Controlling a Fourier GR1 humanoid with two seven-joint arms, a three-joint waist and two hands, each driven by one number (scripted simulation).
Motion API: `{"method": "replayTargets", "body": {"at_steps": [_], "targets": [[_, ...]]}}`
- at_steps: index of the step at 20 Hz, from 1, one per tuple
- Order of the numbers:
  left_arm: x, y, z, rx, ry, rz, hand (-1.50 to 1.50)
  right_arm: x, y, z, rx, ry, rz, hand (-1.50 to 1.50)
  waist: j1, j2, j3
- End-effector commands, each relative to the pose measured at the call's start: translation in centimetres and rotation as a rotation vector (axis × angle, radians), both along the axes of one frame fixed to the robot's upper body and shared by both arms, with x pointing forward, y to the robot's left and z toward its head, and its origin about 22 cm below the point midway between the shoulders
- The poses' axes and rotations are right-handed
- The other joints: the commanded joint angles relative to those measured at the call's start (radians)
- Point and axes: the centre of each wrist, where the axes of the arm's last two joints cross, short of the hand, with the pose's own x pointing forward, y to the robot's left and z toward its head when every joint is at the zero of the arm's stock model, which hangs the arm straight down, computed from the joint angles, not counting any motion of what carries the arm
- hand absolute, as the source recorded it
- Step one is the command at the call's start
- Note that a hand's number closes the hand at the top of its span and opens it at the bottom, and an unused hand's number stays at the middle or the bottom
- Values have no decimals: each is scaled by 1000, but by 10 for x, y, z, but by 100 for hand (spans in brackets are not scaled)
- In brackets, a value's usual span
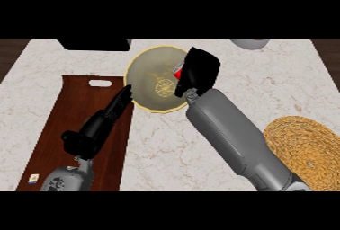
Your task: Pick the can from the placemat and place it in the bowl
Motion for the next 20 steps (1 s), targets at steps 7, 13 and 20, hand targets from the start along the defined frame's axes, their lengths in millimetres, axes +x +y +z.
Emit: {"method": "replayTargets", "body": {"at_steps": [7,13,20], "targets": [[-1,18,-4,3,4,11,0,24,-18,-15,196,-123,24,-150,-8,-1,0],[-5,13,-2,2,17,30,0,17,-32,7,362,-350,-87,-150,-32,-11,0],[-3,13,-7,20,1,65,0,-14,-82,-9,519,-439,-215,-150,-57,-15,0]]}}
